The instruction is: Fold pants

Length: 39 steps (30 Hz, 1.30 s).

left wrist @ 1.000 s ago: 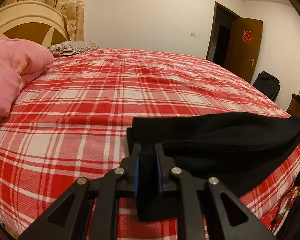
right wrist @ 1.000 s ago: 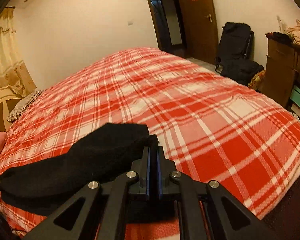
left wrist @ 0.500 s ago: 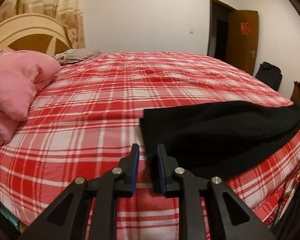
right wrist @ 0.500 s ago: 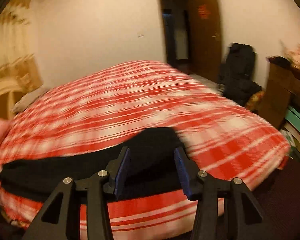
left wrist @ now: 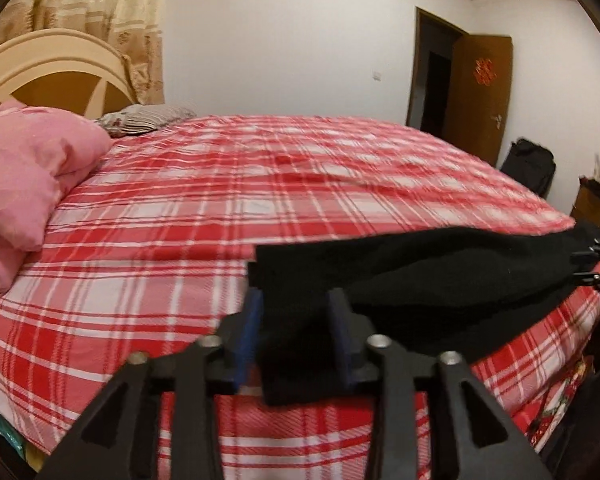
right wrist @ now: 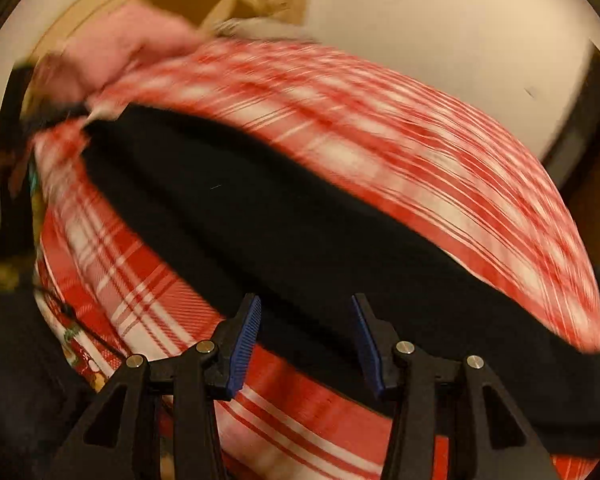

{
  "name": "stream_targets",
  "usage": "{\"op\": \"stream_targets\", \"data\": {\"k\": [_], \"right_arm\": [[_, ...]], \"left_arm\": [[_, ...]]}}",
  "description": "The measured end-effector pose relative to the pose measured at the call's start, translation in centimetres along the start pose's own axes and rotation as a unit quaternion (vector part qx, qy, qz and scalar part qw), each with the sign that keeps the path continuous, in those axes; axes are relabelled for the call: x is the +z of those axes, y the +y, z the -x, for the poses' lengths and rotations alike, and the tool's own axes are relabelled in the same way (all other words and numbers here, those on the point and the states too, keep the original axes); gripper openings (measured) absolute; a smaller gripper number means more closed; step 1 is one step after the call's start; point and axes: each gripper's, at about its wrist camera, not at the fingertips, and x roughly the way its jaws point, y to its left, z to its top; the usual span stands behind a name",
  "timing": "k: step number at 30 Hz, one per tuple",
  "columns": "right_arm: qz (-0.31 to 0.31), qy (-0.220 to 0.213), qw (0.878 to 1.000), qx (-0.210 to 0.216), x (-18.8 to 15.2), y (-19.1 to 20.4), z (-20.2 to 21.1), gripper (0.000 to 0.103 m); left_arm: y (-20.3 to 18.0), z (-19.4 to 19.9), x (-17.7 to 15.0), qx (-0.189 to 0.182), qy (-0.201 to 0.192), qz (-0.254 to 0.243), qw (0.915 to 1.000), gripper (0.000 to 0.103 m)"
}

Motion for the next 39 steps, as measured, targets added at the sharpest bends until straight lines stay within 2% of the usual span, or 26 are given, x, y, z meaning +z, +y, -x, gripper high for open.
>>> {"op": "stream_targets", "data": {"k": [3, 7, 11, 12, 13, 16, 19, 21, 24, 31, 37, 38, 39], "right_arm": [[0.020, 0.018, 1.000, -0.002, 0.3, 0.8, -1.9, 0.048], [0.038, 0.030, 0.998, -0.031, 0.5, 0.7, -3.4, 0.048], [0.043, 0.028, 0.998, -0.044, 1.0, 0.3, -4.3, 0.047], [0.047, 0.024, 0.998, -0.046, 1.2, 0.4, -4.2, 0.036], [0.048, 0.021, 0.998, -0.047, 1.2, 0.6, -4.0, 0.026], [0.046, 0.011, 0.998, -0.046, 1.5, 0.9, -3.3, 0.012], [0.048, -0.003, 0.998, -0.051, 1.8, 0.9, -2.2, 0.007], [0.044, -0.011, 0.998, -0.042, 1.8, 0.5, -1.0, 0.005], [0.042, -0.011, 0.999, -0.031, 1.1, 0.4, 0.1, 0.004], [0.037, 0.040, 0.998, -0.016, -1.7, 0.7, -2.8, 0.003], [0.025, 0.017, 1.000, -0.005, -1.2, 0.2, -1.8, 0.005], [0.028, 0.008, 1.000, -0.009, -1.0, 0.3, -1.5, 0.009], [0.031, 0.003, 0.999, -0.012, -1.0, 0.4, -1.3, 0.027]], "left_arm": [[-1.3, -0.3, -0.7, 0.003, 0.006, -0.032, 0.9995, 0.047], [-2.4, -0.8, -1.1, 0.011, 0.009, -0.063, 0.9979, 0.047], [-3.5, -2.0, -0.6, 0.040, 0.014, -0.094, 0.9946, 0.047], [-3.7, -2.2, -0.5, 0.042, 0.016, -0.098, 0.9941, 0.047], [-3.9, -2.5, -0.4, 0.046, 0.019, -0.104, 0.9934, 0.044], [-4.3, -3.0, -0.2, 0.048, 0.028, -0.119, 0.9914, 0.017], [-4.6, -2.8, -0.1, 0.047, 0.023, -0.131, 0.9900, 0.010], [-4.4, -1.8, 0.1, 0.040, 0.006, -0.130, 0.9907, 0.010], [-4.4, -0.5, 0.0, 0.024, -0.004, -0.141, 0.9897, 0.010], [-4.0, -1.6, -2.4, 0.011, 0.036, -0.139, 0.9896, 0.009], [-4.3, -1.6, -2.5, 0.018, 0.035, -0.139, 0.9895, 0.010], [-4.3, -1.7, -2.4, 0.020, 0.034, -0.138, 0.9896, 0.010], [-4.4, -1.7, -2.3, 0.021, 0.034, -0.137, 0.9897, 0.010]]}}
